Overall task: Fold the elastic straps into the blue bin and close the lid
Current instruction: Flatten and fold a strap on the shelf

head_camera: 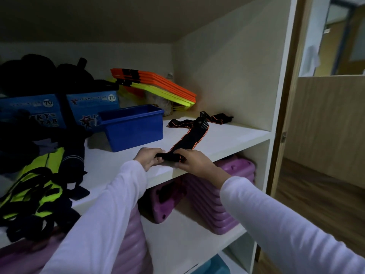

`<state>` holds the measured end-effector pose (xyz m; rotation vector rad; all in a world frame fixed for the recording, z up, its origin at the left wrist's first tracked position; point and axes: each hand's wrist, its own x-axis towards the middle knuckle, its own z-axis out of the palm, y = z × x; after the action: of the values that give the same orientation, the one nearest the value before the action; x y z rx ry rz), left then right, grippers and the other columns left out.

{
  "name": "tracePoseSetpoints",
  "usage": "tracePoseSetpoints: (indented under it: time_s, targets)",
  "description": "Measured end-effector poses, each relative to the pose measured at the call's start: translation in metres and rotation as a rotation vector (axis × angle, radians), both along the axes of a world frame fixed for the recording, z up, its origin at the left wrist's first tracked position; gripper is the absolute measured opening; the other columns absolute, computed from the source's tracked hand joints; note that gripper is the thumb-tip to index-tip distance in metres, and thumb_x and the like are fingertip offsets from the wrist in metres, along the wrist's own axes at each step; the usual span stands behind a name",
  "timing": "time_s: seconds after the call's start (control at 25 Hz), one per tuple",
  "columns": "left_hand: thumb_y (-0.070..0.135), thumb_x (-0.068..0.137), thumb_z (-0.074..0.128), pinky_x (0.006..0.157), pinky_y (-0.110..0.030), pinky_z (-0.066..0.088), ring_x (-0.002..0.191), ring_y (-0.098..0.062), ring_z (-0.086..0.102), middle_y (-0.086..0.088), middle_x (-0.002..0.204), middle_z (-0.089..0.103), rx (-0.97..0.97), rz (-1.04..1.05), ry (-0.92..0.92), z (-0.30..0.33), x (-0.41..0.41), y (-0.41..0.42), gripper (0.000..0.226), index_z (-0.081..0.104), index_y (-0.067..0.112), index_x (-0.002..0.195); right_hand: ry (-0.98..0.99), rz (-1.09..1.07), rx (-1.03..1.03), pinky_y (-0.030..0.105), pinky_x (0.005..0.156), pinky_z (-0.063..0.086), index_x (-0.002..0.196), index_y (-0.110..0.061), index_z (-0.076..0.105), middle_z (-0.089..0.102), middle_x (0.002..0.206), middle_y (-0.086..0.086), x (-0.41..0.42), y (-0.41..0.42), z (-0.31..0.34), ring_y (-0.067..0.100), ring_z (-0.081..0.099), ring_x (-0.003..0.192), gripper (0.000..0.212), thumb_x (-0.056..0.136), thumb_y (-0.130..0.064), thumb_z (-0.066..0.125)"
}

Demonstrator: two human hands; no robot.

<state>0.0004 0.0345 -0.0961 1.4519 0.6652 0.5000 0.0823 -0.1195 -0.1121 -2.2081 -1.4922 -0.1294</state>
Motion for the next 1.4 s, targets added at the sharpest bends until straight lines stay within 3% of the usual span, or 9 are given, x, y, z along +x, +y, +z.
tracePoseSetpoints:
  time_s: [0.12, 0.28, 0.48, 0.64, 0.84, 1.0, 1.16, 1.28, 1.4]
  targets:
    - [0.009, 0.089, 0.061, 0.056, -0.012, 0.056, 0.067, -0.014, 0.058, -0.009, 0.078, 0.060, -0.051, -0.123, -0.081, 0.006, -0.002, -0.003, 0.012, 0.064, 0.000, 0.082, 0.200, -0.052, 0.155, 0.035, 0.084, 0.047, 0.122, -0.012, 0.059, 0.068, 0.110, 0.011, 0.007, -0.002, -0.002, 0.028, 0.062, 0.101, 0.033, 0.091, -0.024, 0.055]
    - [0.005, 0.088, 0.060, 0.094, -0.026, 0.047, 0.090, -0.018, 0.062, -0.008, 0.089, 0.067, 0.112, -0.340, 0.000, 0.002, -0.004, -0.001, 0.008, 0.068, 0.007, 0.087, 0.348, -0.110, 0.241, 0.037, 0.083, 0.048, 0.114, -0.012, 0.065, 0.070, 0.100, 0.012, 0.009, -0.004, -0.001, 0.025, 0.062, 0.092, 0.028, 0.089, -0.023, 0.058]
    - [0.007, 0.086, 0.062, 0.102, -0.033, 0.042, 0.099, -0.022, 0.063, -0.011, 0.102, 0.069, 0.249, -0.402, 0.100, 0.001, -0.002, 0.007, 0.014, 0.069, 0.013, 0.097, 0.490, -0.124, 0.291, 0.028, 0.078, 0.043, 0.111, -0.013, 0.067, 0.064, 0.088, 0.003, 0.015, -0.005, 0.003, 0.017, 0.057, 0.085, 0.026, 0.088, -0.021, 0.059]
    - [0.004, 0.087, 0.061, 0.092, -0.030, 0.053, 0.095, -0.027, 0.066, -0.022, 0.107, 0.067, 0.291, -0.367, 0.075, 0.005, 0.003, 0.002, 0.021, 0.066, -0.003, 0.106, 0.538, -0.118, 0.266, 0.030, 0.079, 0.042, 0.108, -0.008, 0.067, 0.062, 0.090, 0.004, 0.022, -0.005, 0.008, 0.017, 0.056, 0.087, 0.025, 0.089, -0.021, 0.058]
    - [0.001, 0.089, 0.058, 0.048, -0.005, 0.049, 0.052, 0.001, 0.069, -0.006, 0.081, 0.066, 0.328, -0.327, 0.045, 0.007, 0.006, -0.005, 0.021, 0.063, -0.005, 0.108, 0.632, -0.162, 0.274, 0.037, 0.082, 0.046, 0.108, -0.004, 0.065, 0.060, 0.090, 0.008, 0.026, 0.000, 0.008, 0.020, 0.055, 0.087, 0.028, 0.089, -0.022, 0.056]
    - [0.004, 0.087, 0.062, 0.055, -0.013, 0.056, 0.063, -0.011, 0.070, -0.008, 0.076, 0.069, 0.289, -0.290, 0.013, 0.003, 0.011, -0.005, 0.021, 0.066, -0.011, 0.102, 0.731, -0.215, 0.314, 0.033, 0.070, 0.039, 0.098, 0.004, 0.062, 0.052, 0.077, 0.010, 0.029, 0.002, 0.007, 0.023, 0.050, 0.076, 0.031, 0.088, -0.025, 0.056]
    - [0.011, 0.087, 0.065, 0.055, -0.017, 0.057, 0.062, -0.016, 0.064, -0.009, 0.071, 0.063, 0.301, -0.257, 0.055, 0.001, 0.019, -0.003, 0.013, 0.065, 0.000, 0.080, 0.873, -0.288, 0.328, 0.023, 0.048, 0.029, 0.108, 0.010, 0.063, 0.042, 0.063, 0.007, 0.033, 0.005, 0.007, 0.017, 0.038, 0.053, 0.038, 0.088, -0.022, 0.058]
    - [0.012, 0.084, 0.068, 0.048, -0.017, 0.050, 0.058, -0.018, 0.055, -0.009, 0.065, 0.054, 0.311, -0.225, 0.121, -0.001, 0.028, -0.001, 0.016, 0.062, 0.001, 0.074, 0.956, -0.351, 0.297, 0.018, 0.036, 0.025, 0.074, -0.003, 0.056, 0.040, 0.057, 0.007, 0.038, 0.009, 0.009, 0.015, 0.032, 0.043, 0.018, 0.086, -0.016, 0.062]
    - [0.014, 0.082, 0.070, 0.048, -0.018, 0.043, 0.053, -0.017, 0.048, -0.009, 0.061, 0.047, 0.334, -0.235, 0.182, -0.003, 0.033, 0.002, 0.017, 0.059, 0.002, 0.082, 1.060, -0.379, 0.306, 0.016, 0.032, 0.030, 0.067, -0.009, 0.046, 0.042, 0.057, 0.007, 0.044, 0.011, 0.006, 0.017, 0.038, 0.043, 0.024, 0.084, -0.009, 0.063]
